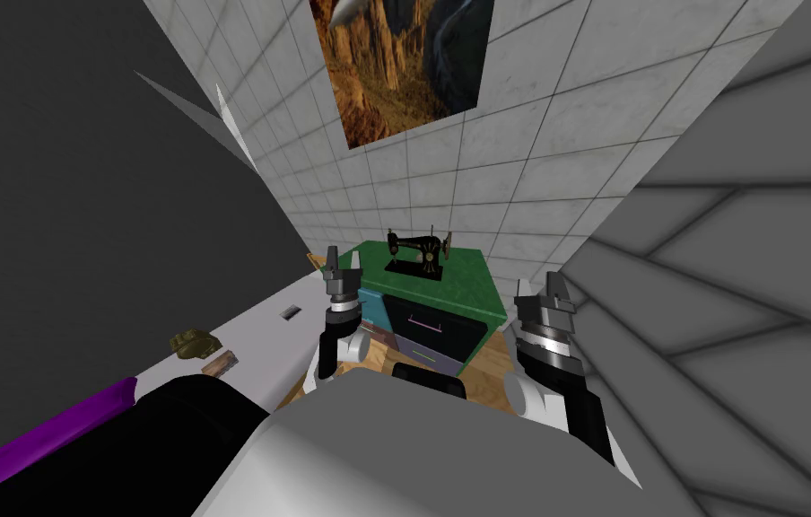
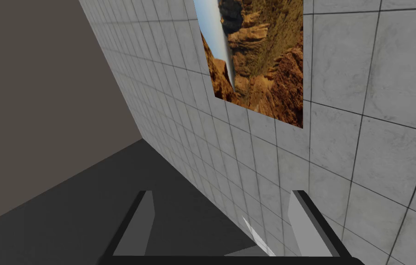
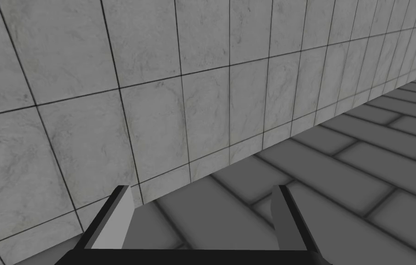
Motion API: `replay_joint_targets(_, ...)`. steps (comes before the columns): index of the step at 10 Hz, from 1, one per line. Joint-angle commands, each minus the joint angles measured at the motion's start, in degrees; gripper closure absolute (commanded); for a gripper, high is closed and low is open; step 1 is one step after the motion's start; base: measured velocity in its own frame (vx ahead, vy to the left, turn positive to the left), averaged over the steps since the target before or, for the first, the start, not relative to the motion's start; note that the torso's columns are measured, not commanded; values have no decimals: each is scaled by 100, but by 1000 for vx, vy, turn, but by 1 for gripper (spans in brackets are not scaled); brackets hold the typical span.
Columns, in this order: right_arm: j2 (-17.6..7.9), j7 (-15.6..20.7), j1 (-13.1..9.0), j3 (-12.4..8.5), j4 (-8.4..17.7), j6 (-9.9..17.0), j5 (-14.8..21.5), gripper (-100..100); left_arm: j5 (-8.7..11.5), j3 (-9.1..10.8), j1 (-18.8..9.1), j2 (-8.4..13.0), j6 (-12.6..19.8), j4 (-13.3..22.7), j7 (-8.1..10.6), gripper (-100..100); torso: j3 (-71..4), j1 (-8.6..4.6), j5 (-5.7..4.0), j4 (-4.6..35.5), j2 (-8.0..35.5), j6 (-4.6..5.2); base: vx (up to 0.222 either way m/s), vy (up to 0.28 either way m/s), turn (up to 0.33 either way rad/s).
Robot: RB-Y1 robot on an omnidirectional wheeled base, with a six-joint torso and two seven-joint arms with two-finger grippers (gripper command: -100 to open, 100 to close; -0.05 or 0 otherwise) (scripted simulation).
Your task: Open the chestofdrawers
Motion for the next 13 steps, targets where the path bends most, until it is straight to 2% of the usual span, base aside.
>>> replay_joint_targets(1, 0, 0, 0, 0, 0, 0, 0, 0, 0, 0, 0, 0, 0, 0, 0, 0, -467, 0, 0, 235, 232, 0, 0, 0, 0)
replay_joint_targets(9, 0, 0, 0, 0, -2, -1, 0, 0, 0, 0, 0, 0, 0, -2, 0, 0, -7073, 0, 0, 3537, 3539, 0, 0, 0, 0)
replay_joint_targets(10, 0, 0, -1, 0, -2, -1, 0, 0, -5, -8, -12, 239, 15, 54, -1, -100, -7919, 0, 0, 3960, 3961, 0, 2, -5, -10)
replay_joint_targets(11, 0, 1, -11, -1, -16, -13, 1, 0, -10, -16, -24, 399, 31, 108, -3, -100, -8314, -5, -7, 4139, 4150, 1, -16, -3, -17)
replay_joint_targets(13, 0, 1, -10, -1, -14, -12, 1, 0, -23, -37, -56, 686, 72, 253, -6, -100, -8451, -2, -1, 4221, 4223, 0, -26, -8, -20)
